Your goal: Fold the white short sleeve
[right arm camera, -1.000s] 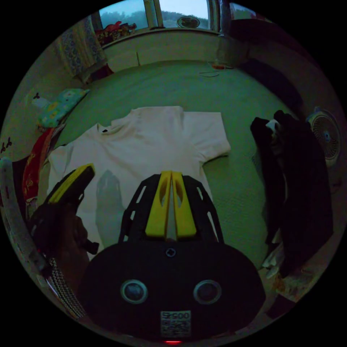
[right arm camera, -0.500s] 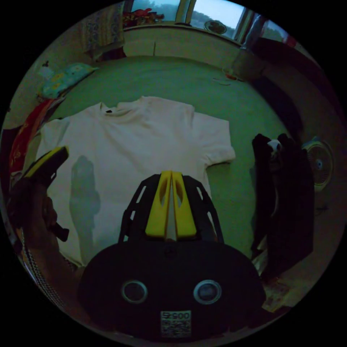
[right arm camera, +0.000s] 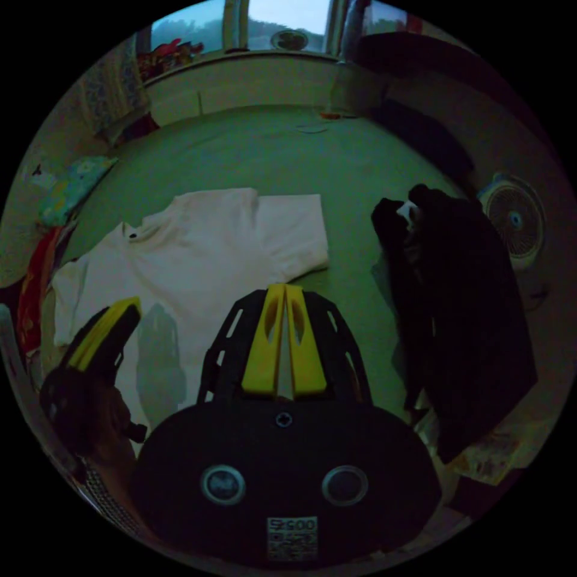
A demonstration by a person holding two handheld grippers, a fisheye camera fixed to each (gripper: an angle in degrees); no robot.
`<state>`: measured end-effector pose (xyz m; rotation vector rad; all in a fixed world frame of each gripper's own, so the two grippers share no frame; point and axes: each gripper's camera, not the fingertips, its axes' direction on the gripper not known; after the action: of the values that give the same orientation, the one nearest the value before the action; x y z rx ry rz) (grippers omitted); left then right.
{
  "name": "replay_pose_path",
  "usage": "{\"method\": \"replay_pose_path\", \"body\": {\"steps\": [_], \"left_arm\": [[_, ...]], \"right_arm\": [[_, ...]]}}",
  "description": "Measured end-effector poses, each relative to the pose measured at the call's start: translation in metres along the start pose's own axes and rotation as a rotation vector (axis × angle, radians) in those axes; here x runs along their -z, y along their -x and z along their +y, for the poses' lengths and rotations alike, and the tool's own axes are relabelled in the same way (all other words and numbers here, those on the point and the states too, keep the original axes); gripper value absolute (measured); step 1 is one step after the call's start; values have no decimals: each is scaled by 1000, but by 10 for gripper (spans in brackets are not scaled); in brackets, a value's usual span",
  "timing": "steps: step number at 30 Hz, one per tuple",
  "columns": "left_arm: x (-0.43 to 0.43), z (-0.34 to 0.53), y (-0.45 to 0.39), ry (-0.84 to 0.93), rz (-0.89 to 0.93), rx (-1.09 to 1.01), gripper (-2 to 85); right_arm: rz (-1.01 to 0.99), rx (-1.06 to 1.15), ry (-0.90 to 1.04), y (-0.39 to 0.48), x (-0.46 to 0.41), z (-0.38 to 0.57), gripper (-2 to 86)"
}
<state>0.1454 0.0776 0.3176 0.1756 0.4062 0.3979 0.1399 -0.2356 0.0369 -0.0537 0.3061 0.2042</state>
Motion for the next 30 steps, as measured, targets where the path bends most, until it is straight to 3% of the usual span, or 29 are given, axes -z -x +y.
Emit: {"method": "replay_pose_path", "body": {"steps": [9,13,15,20,30], "left_arm": [[-4,12,-56,11,125,-116,-5],[-19,21,-82,-31,10,-173,-6],[-31,20,-92,55,-11,-161,-5],[-30,18,-112,-4,110,-206,-5],[-42,-5,-87,-88,94,-183,-5]], "right_arm": [[-132,-116,-23,-59,7,-18,-13],[-113,-113,-12,-70,5,-26,-12],[-133,-113,-31,-77,7,-31,-11],[-137,-116,-43,-84,3,-45,-4],[-121,6,-216,-76,3,-80,75]]}}
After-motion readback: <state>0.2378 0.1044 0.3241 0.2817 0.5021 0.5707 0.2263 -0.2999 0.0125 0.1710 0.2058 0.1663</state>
